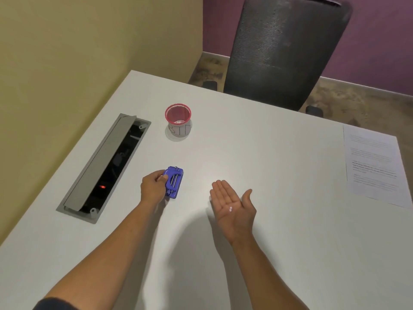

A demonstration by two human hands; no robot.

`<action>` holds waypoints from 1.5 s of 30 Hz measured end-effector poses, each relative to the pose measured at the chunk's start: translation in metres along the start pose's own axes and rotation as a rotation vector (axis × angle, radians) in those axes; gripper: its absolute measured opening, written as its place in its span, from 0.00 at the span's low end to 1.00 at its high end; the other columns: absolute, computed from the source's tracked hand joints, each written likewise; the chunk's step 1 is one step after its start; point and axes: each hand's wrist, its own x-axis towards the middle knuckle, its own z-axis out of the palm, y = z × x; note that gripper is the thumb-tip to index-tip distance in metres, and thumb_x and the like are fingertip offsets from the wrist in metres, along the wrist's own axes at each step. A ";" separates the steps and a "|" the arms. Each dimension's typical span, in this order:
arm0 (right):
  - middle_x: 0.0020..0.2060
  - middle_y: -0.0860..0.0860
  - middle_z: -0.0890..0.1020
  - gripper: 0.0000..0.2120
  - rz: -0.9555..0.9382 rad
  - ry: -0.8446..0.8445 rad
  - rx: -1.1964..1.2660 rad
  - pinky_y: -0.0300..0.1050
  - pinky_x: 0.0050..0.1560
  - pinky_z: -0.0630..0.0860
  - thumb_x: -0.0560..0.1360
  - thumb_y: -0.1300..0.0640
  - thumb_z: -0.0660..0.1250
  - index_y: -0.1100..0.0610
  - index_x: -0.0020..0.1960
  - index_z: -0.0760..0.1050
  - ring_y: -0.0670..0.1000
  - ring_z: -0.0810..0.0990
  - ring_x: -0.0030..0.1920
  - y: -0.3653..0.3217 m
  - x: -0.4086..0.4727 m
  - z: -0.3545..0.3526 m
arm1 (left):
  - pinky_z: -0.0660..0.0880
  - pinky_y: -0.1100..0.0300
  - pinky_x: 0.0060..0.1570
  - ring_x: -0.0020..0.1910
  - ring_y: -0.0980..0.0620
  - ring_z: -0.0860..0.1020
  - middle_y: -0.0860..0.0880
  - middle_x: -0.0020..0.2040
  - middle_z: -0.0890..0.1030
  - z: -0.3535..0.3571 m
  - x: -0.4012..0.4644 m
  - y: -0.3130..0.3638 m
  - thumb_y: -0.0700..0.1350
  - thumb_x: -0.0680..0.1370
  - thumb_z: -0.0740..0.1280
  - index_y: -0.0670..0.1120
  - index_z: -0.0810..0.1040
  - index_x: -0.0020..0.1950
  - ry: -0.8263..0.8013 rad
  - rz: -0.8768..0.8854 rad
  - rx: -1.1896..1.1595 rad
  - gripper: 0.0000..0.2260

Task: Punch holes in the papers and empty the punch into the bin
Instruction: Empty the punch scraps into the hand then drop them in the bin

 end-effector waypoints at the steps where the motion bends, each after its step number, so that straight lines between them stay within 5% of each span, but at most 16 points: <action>1: 0.64 0.63 0.78 0.34 -0.003 -0.010 0.002 0.56 0.68 0.70 0.79 0.38 0.57 0.69 0.65 0.73 0.60 0.79 0.63 0.000 0.007 0.008 | 0.78 0.56 0.44 0.42 0.49 0.80 0.50 0.45 0.83 0.000 0.007 0.001 0.39 0.80 0.64 0.52 0.81 0.48 0.001 0.002 -0.002 0.10; 7: 0.63 0.64 0.79 0.34 0.004 -0.049 -0.007 0.55 0.64 0.73 0.79 0.39 0.57 0.70 0.65 0.73 0.60 0.80 0.63 0.001 0.043 0.043 | 0.76 0.59 0.39 0.40 0.49 0.80 0.50 0.44 0.84 0.000 0.041 0.001 0.40 0.79 0.64 0.51 0.82 0.50 0.033 0.002 -0.015 0.09; 14: 0.61 0.65 0.80 0.34 0.010 -0.092 0.040 0.56 0.62 0.75 0.79 0.39 0.59 0.71 0.64 0.74 0.62 0.81 0.61 0.003 0.082 0.076 | 0.80 0.50 0.47 0.44 0.46 0.82 0.49 0.44 0.84 0.004 0.052 -0.001 0.40 0.80 0.64 0.50 0.82 0.52 0.029 0.043 0.017 0.09; 18: 0.61 0.65 0.80 0.33 -0.015 -0.113 0.047 0.56 0.62 0.76 0.79 0.39 0.60 0.70 0.63 0.74 0.62 0.80 0.62 0.001 0.102 0.097 | 0.75 0.60 0.48 0.51 0.49 0.79 0.53 0.48 0.79 0.004 0.046 -0.008 0.48 0.79 0.66 0.50 0.79 0.56 0.105 0.174 0.080 0.07; 24: 0.64 0.63 0.79 0.34 -0.091 -0.145 0.007 0.54 0.63 0.77 0.78 0.38 0.60 0.69 0.66 0.72 0.60 0.80 0.63 -0.011 0.130 0.136 | 0.74 0.61 0.52 0.63 0.57 0.70 0.64 0.64 0.67 0.005 0.036 -0.042 0.64 0.67 0.74 0.64 0.60 0.71 0.027 0.239 0.143 0.37; 30: 0.67 0.61 0.76 0.34 -0.198 -0.161 -0.121 0.50 0.62 0.77 0.79 0.37 0.57 0.65 0.70 0.69 0.59 0.78 0.64 -0.019 0.160 0.181 | 0.73 0.48 0.64 0.67 0.50 0.71 0.54 0.70 0.71 0.010 0.045 -0.060 0.59 0.67 0.76 0.60 0.56 0.74 0.023 0.366 0.295 0.41; 37: 0.71 0.60 0.73 0.34 -0.355 -0.181 -0.443 0.50 0.70 0.70 0.81 0.37 0.52 0.64 0.71 0.68 0.56 0.73 0.70 -0.015 0.197 0.212 | 0.74 0.40 0.62 0.62 0.48 0.75 0.53 0.62 0.76 0.013 0.046 -0.059 0.51 0.71 0.75 0.51 0.64 0.72 0.082 0.502 0.289 0.33; 45: 0.77 0.50 0.64 0.30 -0.511 -0.280 -1.248 0.50 0.73 0.59 0.81 0.37 0.46 0.51 0.77 0.60 0.52 0.63 0.76 0.005 0.228 0.232 | 0.78 0.42 0.55 0.61 0.41 0.76 0.52 0.60 0.75 0.013 0.047 -0.061 0.54 0.71 0.74 0.52 0.66 0.71 0.081 0.474 0.327 0.31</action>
